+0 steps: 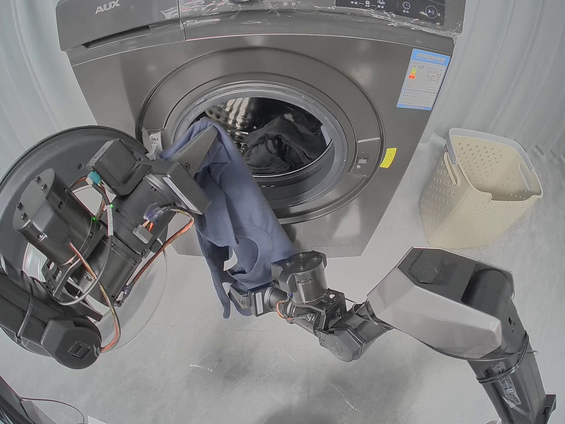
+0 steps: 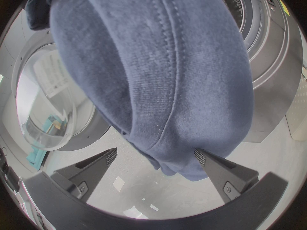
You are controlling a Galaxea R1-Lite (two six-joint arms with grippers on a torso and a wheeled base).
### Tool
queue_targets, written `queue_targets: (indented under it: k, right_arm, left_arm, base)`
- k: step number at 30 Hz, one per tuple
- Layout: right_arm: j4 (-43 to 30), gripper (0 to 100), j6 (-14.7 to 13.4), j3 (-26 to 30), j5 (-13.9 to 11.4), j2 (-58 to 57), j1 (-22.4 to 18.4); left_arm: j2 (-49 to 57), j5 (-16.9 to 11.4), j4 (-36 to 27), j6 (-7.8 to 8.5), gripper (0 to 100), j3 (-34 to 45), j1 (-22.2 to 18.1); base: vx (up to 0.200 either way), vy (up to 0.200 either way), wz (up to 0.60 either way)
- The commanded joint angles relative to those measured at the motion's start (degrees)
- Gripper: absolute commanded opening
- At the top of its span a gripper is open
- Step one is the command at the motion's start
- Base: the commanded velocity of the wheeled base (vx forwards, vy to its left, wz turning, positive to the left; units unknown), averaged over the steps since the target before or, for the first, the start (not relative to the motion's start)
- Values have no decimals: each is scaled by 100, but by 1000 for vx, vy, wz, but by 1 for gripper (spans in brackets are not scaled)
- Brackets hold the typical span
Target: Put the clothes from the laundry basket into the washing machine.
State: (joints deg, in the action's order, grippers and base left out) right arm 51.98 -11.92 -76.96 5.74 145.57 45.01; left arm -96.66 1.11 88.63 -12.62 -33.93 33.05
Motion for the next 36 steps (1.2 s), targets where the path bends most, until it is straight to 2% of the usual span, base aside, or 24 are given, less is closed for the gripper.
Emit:
queue_targets:
  k: [1, 19, 20, 24, 28, 31, 34, 36]
  right_arm:
    - [-48, 100, -21, -601, 234, 499, -10]
    - [-48, 100, -38, -1374, 410, 850, -36]
    - [-48, 0, -38, -1401, 410, 859, -54]
    - [-13, 0, -47, -1330, 410, 815, -80]
    - [58, 0, -47, -926, 419, 543, -115]
    - [225, 0, -3, -223, 410, 7, -159]
    - [348, 0, 41, 234, 401, -310, -194]
    - [506, 0, 138, 726, 375, -626, -203]
  left_arm:
    - [-11, -5, -3, -4, 0, 0, 0]
    - [24, -23, -3, -21, 0, -18, -9]
    - [24, -23, -3, -21, 0, -18, -9]
    - [7, -23, -3, -21, 0, -18, -18]
    - [-11, -14, -3, -21, 0, -18, -62]
    - [-11, -32, -3, -21, 0, -35, -229]
    - [-11, -41, -3, -21, 0, -35, -264]
    - [-11, -41, -3, -21, 0, -35, -273]
  base:
    - [0, 0, 0]
    - [0, 0, 0]
    - [0, 0, 0]
    - [0, 0, 0]
    - [0, 0, 0]
    - [0, 0, 0]
    - [0, 0, 0]
    - [0, 0, 0]
